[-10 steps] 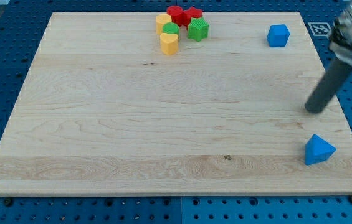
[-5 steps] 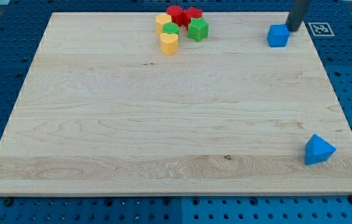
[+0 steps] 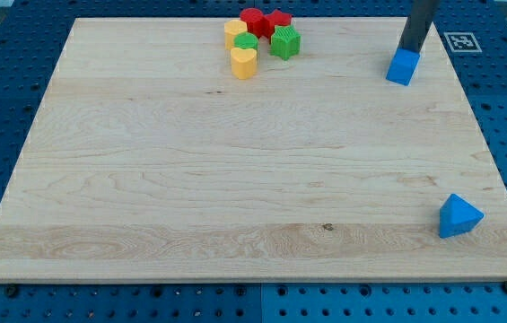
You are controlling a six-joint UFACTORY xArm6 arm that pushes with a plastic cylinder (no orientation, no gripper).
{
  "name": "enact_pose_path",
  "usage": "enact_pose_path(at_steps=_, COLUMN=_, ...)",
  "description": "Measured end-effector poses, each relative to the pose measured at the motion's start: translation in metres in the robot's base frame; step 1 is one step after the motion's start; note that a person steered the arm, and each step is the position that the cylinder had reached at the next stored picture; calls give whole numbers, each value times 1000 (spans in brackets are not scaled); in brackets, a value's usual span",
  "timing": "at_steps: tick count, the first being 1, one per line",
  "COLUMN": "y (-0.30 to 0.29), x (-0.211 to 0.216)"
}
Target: Move the blue cube closer to the blue triangle
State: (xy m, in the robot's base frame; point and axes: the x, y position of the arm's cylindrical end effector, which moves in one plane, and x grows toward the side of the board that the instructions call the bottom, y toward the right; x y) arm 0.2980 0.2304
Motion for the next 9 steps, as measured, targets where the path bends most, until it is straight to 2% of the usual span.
enact_pose_path(at_steps=3, y=0, x=79)
enact_pose_path(at_steps=4, y=4, x=57)
enact_pose_path(at_steps=5, y=1, x=17)
enact_pose_path(at_steps=6, y=-11, x=21)
enact_pose_path(at_steps=9, y=-30, x=88)
